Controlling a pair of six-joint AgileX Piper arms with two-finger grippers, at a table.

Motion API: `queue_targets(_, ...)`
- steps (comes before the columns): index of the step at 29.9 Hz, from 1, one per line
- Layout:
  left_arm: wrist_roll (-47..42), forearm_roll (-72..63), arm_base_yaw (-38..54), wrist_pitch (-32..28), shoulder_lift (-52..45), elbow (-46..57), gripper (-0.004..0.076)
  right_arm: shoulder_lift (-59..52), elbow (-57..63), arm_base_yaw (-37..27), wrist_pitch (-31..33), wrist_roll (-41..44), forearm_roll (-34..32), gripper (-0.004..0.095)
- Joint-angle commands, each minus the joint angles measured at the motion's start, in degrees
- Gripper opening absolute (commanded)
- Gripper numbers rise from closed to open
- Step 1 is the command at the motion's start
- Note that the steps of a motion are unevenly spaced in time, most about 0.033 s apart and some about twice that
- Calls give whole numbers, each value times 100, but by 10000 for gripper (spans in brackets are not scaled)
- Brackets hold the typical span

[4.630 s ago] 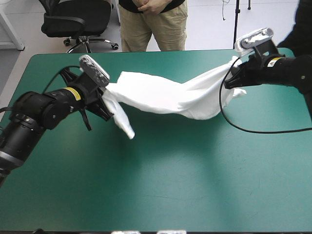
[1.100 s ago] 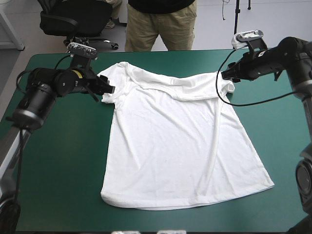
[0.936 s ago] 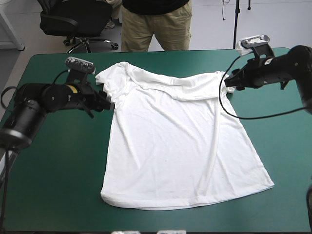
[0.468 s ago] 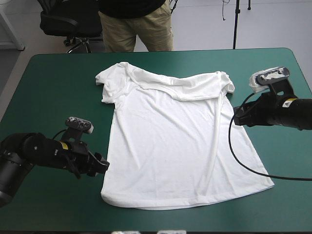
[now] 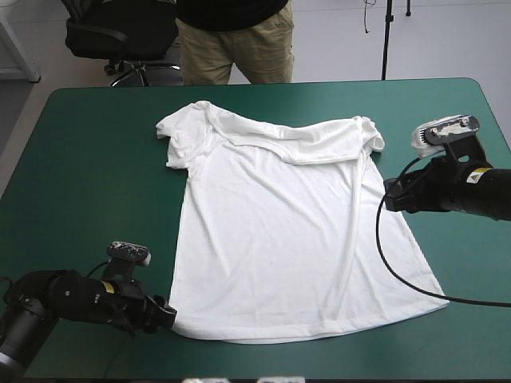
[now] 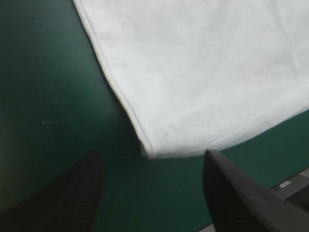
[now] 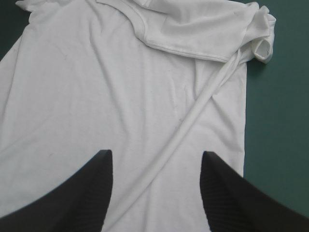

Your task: Fold the cloth

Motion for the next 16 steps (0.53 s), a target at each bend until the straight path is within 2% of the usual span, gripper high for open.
queue_targets(1,113,-177,-2,-341,151,88,442,-91,-124,-38,-240,-1,160,509)
queue_targets(5,387,-343,-2,-790,497,310,442,-91,-124,-38,-283,-1,160,509)
queue_targets(9,926,-972,-28,-945,914,310,442,-91,-124,-38,-306,-1,160,509)
queue_targets(13,1139,-1006,-267,-1092,1318,310,433,-91,-124,-38,-295,-1,160,509)
queue_targets(15,1159,-861,-395,-1079,1464,310,388,-91,-124,-38,-259,-1,160,508)
queue_targets(16,1159,-744,-462,-1048,1581,310,340,-91,-124,-38,-244,-1,129,509)
